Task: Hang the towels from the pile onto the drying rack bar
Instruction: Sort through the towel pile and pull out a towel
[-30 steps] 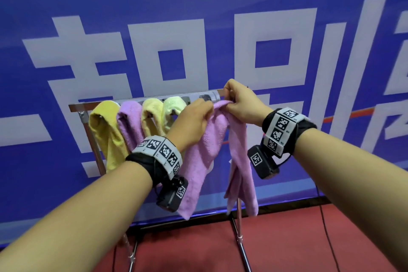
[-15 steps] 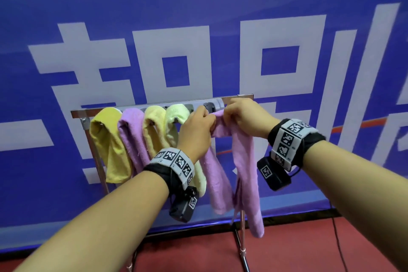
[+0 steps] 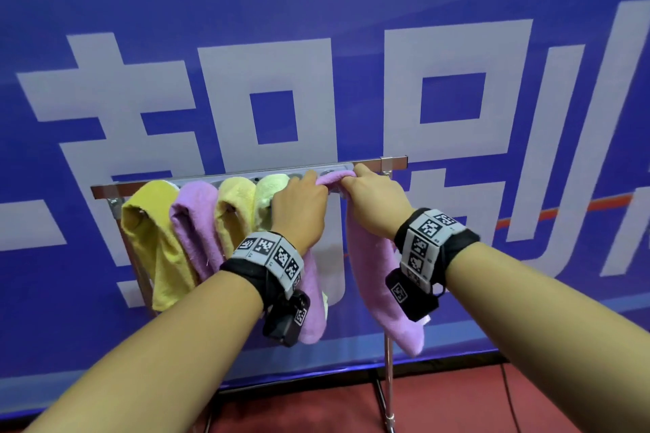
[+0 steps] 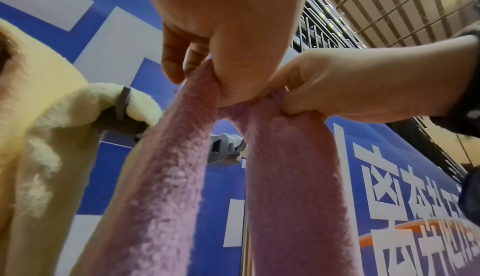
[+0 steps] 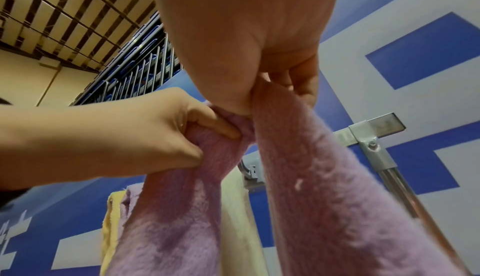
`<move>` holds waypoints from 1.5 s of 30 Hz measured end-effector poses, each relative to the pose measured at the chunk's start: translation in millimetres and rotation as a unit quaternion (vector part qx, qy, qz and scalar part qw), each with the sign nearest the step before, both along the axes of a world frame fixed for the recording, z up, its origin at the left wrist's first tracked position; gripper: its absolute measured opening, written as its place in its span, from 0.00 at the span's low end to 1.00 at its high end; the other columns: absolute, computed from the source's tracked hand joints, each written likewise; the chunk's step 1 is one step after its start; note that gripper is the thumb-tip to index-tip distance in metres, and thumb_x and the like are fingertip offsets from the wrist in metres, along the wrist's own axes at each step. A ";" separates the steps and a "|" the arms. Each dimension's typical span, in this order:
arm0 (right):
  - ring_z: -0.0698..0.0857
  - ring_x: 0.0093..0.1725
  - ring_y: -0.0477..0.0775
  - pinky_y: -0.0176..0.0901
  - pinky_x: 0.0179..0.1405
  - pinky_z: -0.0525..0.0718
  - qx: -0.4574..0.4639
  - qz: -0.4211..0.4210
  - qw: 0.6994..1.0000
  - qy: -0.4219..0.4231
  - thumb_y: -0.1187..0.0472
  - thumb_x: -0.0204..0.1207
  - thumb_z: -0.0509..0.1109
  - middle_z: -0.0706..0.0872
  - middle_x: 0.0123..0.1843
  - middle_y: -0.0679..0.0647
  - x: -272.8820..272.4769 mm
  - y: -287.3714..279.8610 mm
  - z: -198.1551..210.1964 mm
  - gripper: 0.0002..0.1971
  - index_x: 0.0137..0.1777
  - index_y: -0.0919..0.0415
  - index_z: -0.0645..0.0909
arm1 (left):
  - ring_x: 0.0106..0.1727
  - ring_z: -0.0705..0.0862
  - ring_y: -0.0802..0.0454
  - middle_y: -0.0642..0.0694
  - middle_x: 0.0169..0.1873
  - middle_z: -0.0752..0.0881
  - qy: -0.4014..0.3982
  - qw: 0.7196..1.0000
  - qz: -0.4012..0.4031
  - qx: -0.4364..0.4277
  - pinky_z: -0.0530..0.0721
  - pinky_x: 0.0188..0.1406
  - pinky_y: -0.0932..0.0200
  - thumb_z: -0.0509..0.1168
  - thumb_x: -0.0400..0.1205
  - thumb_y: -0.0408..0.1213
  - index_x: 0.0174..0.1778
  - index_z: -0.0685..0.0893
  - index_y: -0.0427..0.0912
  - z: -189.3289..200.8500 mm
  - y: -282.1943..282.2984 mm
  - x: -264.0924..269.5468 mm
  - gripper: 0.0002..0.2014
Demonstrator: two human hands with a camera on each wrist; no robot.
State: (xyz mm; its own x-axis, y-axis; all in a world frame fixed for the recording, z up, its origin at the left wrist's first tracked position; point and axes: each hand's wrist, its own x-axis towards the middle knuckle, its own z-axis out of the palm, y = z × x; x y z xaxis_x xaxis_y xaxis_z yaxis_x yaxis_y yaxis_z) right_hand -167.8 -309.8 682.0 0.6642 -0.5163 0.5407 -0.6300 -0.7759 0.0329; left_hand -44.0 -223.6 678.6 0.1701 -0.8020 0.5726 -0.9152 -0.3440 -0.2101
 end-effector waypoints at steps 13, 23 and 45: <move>0.69 0.34 0.60 0.48 0.27 0.62 -0.016 -0.037 0.999 -0.025 0.67 0.78 0.62 0.70 0.51 0.55 42.3 -17.5 1.2 0.11 0.60 0.60 0.75 | 0.41 0.82 0.38 0.42 0.54 0.74 0.082 0.996 0.019 -0.025 0.76 0.33 0.47 0.64 0.79 0.30 0.59 0.82 0.43 2.3 -29.2 28.4 0.13; 0.80 0.42 0.64 0.50 0.36 0.63 -0.084 -0.028 0.995 -0.036 0.66 0.73 0.64 0.77 0.51 0.58 59.2 -32.3 -8.1 0.19 0.64 0.58 0.76 | 0.42 0.83 0.39 0.42 0.58 0.73 0.062 0.996 0.063 -0.012 0.71 0.34 0.50 0.64 0.79 0.31 0.58 0.81 0.42 -3.8 -32.6 41.9 0.12; 0.81 0.43 0.64 0.48 0.41 0.61 -0.103 0.013 0.994 -0.035 0.67 0.66 0.68 0.83 0.44 0.55 73.8 -32.9 -16.2 0.15 0.54 0.58 0.79 | 0.52 0.84 0.38 0.42 0.61 0.74 0.058 0.995 0.076 0.039 0.72 0.36 0.49 0.59 0.83 0.32 0.68 0.78 0.42 -19.8 -29.3 44.5 0.17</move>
State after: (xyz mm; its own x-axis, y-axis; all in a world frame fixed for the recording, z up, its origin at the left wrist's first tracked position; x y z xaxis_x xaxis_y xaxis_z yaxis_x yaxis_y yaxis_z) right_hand -94.0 -342.7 665.8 0.6332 -0.3722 0.6786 -0.6158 -0.7734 0.1504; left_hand 0.5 -252.9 658.8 0.3540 -0.8028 0.4798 -0.8731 -0.4675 -0.1381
